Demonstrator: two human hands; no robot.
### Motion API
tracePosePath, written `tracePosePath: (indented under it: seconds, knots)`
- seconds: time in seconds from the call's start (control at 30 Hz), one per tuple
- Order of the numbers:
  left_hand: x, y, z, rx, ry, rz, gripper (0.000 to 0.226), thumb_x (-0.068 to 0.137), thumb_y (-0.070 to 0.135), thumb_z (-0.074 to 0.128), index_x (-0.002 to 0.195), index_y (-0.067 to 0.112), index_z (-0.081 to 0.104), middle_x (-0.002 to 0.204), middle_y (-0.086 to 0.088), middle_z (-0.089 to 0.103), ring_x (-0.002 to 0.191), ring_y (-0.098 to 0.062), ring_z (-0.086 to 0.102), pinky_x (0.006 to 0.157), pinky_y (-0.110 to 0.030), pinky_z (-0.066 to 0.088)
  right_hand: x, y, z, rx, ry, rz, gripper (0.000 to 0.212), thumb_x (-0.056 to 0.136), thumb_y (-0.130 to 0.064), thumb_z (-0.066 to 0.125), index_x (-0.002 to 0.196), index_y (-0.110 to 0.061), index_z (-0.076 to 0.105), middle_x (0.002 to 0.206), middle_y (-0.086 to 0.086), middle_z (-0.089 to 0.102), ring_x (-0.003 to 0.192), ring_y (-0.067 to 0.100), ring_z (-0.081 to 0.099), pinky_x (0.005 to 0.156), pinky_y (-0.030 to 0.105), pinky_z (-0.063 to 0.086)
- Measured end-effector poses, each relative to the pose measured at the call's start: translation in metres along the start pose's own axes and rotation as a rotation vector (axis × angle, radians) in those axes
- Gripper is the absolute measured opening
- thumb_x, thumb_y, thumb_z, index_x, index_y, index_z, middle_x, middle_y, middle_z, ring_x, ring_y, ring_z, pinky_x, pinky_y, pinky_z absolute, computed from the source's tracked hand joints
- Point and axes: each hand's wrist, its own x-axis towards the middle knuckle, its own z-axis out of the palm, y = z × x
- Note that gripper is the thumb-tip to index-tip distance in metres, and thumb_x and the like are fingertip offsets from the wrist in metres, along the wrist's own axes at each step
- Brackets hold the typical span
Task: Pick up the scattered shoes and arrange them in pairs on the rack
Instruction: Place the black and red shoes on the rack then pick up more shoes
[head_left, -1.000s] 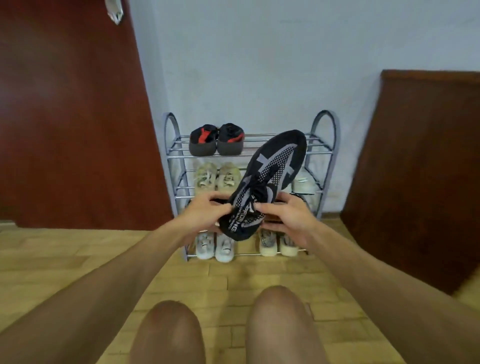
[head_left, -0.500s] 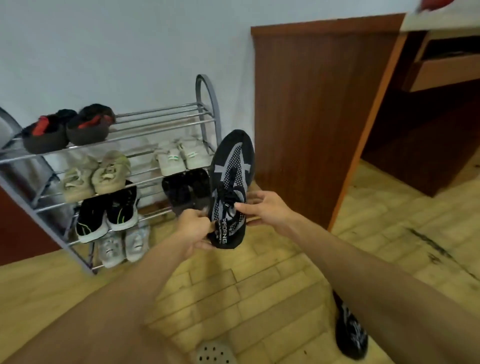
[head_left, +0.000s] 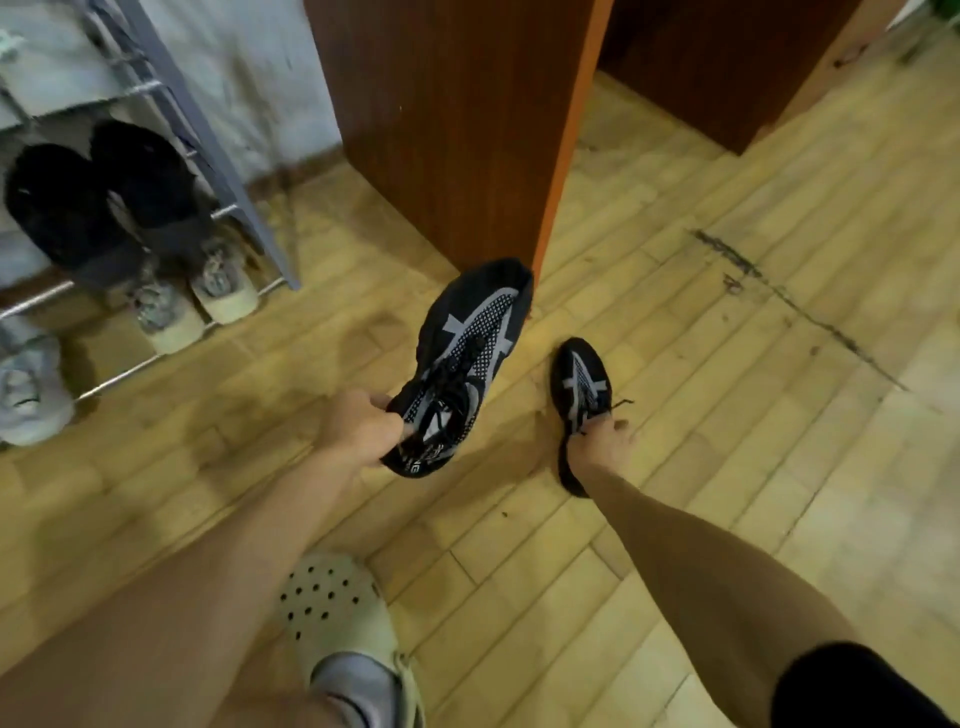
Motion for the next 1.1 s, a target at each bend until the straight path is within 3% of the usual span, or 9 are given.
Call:
tracePosePath:
  seconds: [0.07,0.23,0.33,0.47,0.67,0.77,0.87,1.03,1.1]
  knots:
    - [0.009,-0.009,0.007,-0.028,-0.053,-0.005,0.026,0.079,0.003,0.072,0.072,0.021,0.055,0.084,-0.005,0.064,0.084,-0.028,0.064,0.073,-0.042,0.059,0.008,0.015,0.005,-0.001,0.121,0.078,0.047,0.089,-0.018,0.051,0.132,-0.001,0.042,0.137,0.02,0.04,0.127,0.038,0.035,0.108,0.045,0.031]
    - [0.025,-0.039,0.003,-0.055,-0.106,-0.059,0.027,0.079,0.003,0.072,0.102,0.009,0.059,0.105,-0.013,0.064,0.092,-0.034,0.066,0.074,-0.048,0.06,0.019,0.023,0.025,0.127,0.002,0.34,0.062,0.096,-0.036,0.045,0.142,0.002,0.029,0.143,0.023,0.037,0.132,0.039,0.036,0.112,0.043,0.026]
    - [0.03,-0.052,-0.006,-0.118,-0.075,-0.117,0.026,0.081,0.001,0.07,0.103,0.008,0.059,0.108,-0.017,0.065,0.092,-0.034,0.066,0.076,-0.047,0.059,0.021,0.02,0.021,0.277,-0.054,0.429,0.056,0.091,-0.039,0.052,0.133,-0.003,0.043,0.129,0.02,0.05,0.114,0.037,0.051,0.098,0.043,0.046]
    - [0.028,-0.061,-0.017,-0.123,-0.038,-0.108,0.025,0.08,0.007,0.073,0.1,0.009,0.06,0.099,-0.015,0.068,0.086,-0.031,0.069,0.075,-0.043,0.06,0.014,0.024,0.025,0.495,-0.234,0.49,0.048,0.08,-0.022,0.067,0.121,-0.004,0.052,0.107,0.016,0.062,0.094,0.032,0.062,0.08,0.046,0.059]
    - [0.017,-0.072,-0.027,-0.185,-0.025,-0.137,0.01,0.081,0.006,0.071,0.085,0.011,0.063,0.099,-0.021,0.07,0.085,-0.037,0.07,0.075,-0.052,0.059,-0.028,0.011,0.027,0.378,-0.421,0.335,0.041,0.077,-0.013,0.07,0.112,-0.007,0.05,0.106,0.017,0.059,0.09,0.033,0.063,0.062,0.037,0.058]
    - [0.001,-0.068,-0.041,-0.197,-0.017,-0.117,0.018,0.082,0.005,0.07,0.098,0.005,0.062,0.103,-0.019,0.069,0.09,-0.036,0.069,0.076,-0.05,0.059,-0.046,-0.004,0.015,0.375,-0.538,0.248,0.026,0.079,-0.005,0.068,0.098,-0.011,0.051,0.093,0.012,0.055,0.092,0.036,0.062,0.067,0.039,0.057]
    - [-0.015,-0.057,-0.064,-0.176,0.001,-0.079,0.028,0.085,0.006,0.067,0.112,0.002,0.061,0.11,-0.018,0.068,0.097,-0.036,0.068,0.08,-0.047,0.058,-0.061,-0.028,0.004,0.385,-0.569,0.135,0.03,0.077,-0.002,0.071,0.099,-0.012,0.053,0.102,0.014,0.058,0.099,0.039,0.064,0.071,0.042,0.059]
    - [-0.052,-0.026,-0.121,-0.167,0.095,0.028,0.016,0.084,0.007,0.067,0.1,0.007,0.063,0.105,-0.018,0.07,0.09,-0.033,0.07,0.075,-0.045,0.06,-0.092,-0.089,-0.038,0.443,-0.583,-0.067,0.038,0.077,-0.003,0.073,0.109,-0.011,0.054,0.111,0.017,0.061,0.103,0.038,0.064,0.061,0.038,0.059]
    - [-0.07,-0.013,-0.145,-0.191,0.148,0.078,0.023,0.085,0.005,0.066,0.107,0.003,0.061,0.101,-0.017,0.07,0.085,-0.032,0.07,0.068,-0.043,0.061,-0.107,-0.119,-0.058,0.492,-0.595,-0.146,0.039,0.077,-0.003,0.075,0.109,-0.01,0.054,0.112,0.018,0.063,0.101,0.038,0.066,0.067,0.043,0.06]
